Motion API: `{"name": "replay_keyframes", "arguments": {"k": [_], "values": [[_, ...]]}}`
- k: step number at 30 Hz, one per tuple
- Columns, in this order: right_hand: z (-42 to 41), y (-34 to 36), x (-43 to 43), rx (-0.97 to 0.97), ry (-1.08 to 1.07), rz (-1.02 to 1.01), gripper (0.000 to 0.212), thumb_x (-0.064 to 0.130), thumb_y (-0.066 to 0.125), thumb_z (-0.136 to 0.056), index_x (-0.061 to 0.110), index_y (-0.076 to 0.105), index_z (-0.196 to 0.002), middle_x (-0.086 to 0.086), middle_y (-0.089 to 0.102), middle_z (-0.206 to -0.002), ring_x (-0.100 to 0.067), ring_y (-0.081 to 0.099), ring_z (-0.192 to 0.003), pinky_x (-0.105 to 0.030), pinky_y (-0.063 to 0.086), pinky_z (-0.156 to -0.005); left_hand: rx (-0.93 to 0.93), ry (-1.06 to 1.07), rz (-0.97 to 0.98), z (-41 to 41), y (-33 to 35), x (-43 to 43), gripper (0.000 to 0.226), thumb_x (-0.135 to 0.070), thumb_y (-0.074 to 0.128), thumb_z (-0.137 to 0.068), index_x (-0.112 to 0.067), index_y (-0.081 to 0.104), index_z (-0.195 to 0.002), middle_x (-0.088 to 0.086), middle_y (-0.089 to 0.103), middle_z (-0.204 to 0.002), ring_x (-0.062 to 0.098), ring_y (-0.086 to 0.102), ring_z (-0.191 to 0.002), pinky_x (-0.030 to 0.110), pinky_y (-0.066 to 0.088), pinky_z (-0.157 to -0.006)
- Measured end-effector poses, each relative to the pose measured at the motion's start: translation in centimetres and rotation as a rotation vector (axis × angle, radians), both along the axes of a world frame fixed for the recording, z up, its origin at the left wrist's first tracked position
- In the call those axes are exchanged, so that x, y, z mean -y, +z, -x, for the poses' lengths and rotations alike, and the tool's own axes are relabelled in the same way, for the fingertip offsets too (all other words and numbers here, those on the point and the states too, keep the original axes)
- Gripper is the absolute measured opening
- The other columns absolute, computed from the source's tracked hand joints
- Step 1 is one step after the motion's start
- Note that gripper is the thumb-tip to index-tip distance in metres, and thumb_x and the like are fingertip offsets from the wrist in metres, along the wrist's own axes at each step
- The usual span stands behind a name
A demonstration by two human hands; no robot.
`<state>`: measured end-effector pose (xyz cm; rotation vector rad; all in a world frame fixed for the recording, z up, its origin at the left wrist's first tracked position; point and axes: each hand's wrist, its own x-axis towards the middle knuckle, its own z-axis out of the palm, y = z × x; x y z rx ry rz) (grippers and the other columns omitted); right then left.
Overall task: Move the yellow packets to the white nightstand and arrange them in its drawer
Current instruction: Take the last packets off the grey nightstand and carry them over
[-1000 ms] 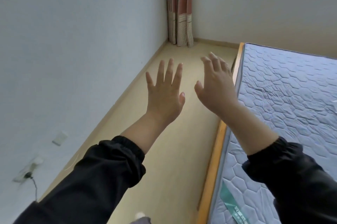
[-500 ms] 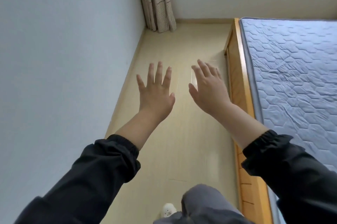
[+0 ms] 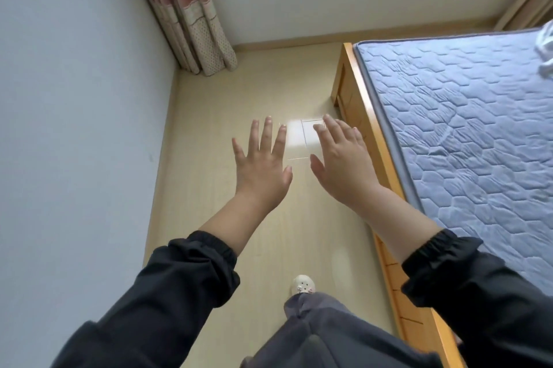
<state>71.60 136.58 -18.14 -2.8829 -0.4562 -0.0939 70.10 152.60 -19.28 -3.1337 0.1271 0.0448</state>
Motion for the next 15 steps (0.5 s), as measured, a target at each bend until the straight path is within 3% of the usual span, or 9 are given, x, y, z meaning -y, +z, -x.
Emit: {"name": "replay_keyframes", "arguments": {"k": [5, 15], "values": [[-11.8, -0.5, -2.4, -0.065, -0.027, 0.024, 0.055, 0.034, 0.043, -0.097, 0.010, 0.032, -0.145, -0.012, 0.026, -0.155, -0.030, 0.021, -0.143, -0.047, 0.017, -0.116, -0.041, -0.006, 0.030, -11.9, -0.4, -2.9, 0.075, -0.047, 0.036, -0.096, -0.021, -0.007, -0.152, 0.008, -0.012, -0.160, 0.030, -0.014, -0.147, 0.061, 0.002, -0.113], [-36.7, -3.6, -14.1, -0.132, -0.080, 0.040, 0.055, 0.036, 0.044, -0.097, 0.010, 0.035, -0.144, -0.014, 0.031, -0.152, -0.030, 0.027, -0.141, -0.047, 0.020, -0.115, -0.146, -0.016, 0.064, -38.9, -3.3, -14.1, 0.076, -0.051, 0.034, -0.097, -0.025, -0.010, -0.152, 0.007, -0.014, -0.160, 0.030, -0.016, -0.146, 0.062, 0.000, -0.112]]}}
